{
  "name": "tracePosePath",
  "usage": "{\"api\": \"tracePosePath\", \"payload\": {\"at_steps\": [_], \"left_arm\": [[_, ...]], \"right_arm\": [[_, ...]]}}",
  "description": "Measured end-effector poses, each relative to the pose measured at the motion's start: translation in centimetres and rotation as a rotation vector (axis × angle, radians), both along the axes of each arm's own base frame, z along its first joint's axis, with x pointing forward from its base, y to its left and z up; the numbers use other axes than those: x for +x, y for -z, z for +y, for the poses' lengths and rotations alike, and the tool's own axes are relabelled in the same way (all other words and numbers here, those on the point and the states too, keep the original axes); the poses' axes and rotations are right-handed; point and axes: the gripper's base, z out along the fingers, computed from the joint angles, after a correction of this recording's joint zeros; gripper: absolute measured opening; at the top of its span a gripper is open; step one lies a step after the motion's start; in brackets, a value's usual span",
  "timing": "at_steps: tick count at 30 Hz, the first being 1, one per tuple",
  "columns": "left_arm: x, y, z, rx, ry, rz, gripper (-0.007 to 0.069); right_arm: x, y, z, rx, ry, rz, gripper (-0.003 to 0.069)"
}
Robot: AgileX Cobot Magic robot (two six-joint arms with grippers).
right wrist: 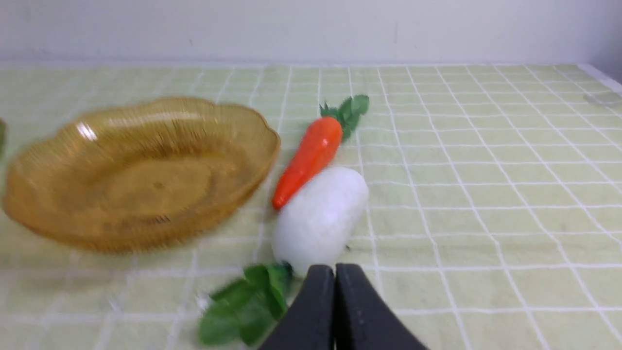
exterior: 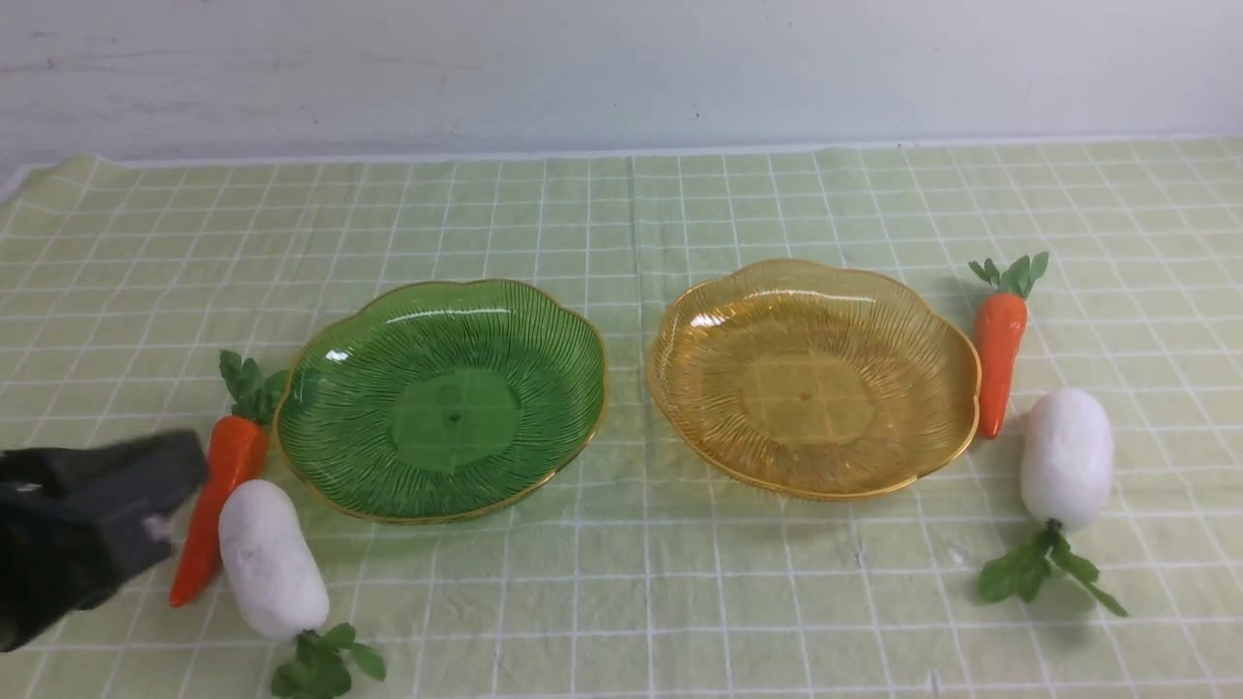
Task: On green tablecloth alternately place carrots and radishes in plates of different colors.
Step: 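Pick up the white radish and place it in the left plate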
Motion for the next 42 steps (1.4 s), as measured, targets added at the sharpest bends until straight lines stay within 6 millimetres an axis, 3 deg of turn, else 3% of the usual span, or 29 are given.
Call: {"api": "tracePosePath", "payload": {"at_steps": [3,6,12,16,19,21,25,27,31,37,40,42], "left_arm": [[3.6,3.3,0.3,0.113,0.013,0.304,-0.0008],[5.7,5.0,0.7,0.168,0.008,0.442,-0.0008],[8.5,6.5,0.8,0.2,0.001,0.535,-0.0003],[9.4,7.6,1.0,0.23,0.005,0.572,0.0059],[9.9,8.4,1.1,0.259,0.007,0.587,0.0155],[10.4,9.0,1.3,0.277,0.006,0.595,0.026],[11.2,9.7,1.4,0.271,-0.04,0.576,0.0486],[11.8,10.2,1.6,0.265,-0.075,0.565,0.0583],[12.8,11.5,1.7,0.249,-0.119,0.581,0.0671],[13.6,13.6,1.7,0.243,-0.138,0.644,0.0656],[13.8,14.7,1.7,0.248,-0.133,0.684,0.0561],[13.8,15.1,1.7,0.251,-0.131,0.704,0.0452]], "right_arm": [[0.0,-1.4,-0.2,0.336,0.02,-0.148,-0.0015],[-0.1,-1.9,-0.6,0.517,0.04,-0.221,-0.0015],[-0.2,-2.4,-1.0,0.613,0.058,-0.276,-0.0015],[-0.2,-4.4,0.2,0.559,-0.041,-0.137,-0.0015],[0.4,-7.1,0.9,0.466,-0.097,-0.026,-0.0015],[1.2,-9.3,1.5,0.35,-0.143,0.081,-0.0015],[3.5,-11.7,2.3,0.197,-0.225,0.281,-0.0015],[4.7,-12.2,2.6,0.151,-0.259,0.367,-0.0015],[7.0,-12.0,2.9,0.126,-0.296,0.492,-0.0015],[9.5,-10.2,3.1,0.129,-0.305,0.64,-0.0015],[10.6,-9.3,3.1,0.136,-0.305,0.709,-0.0015],[11.4,-8.9,3.2,0.138,-0.309,0.77,-0.0015]]}}
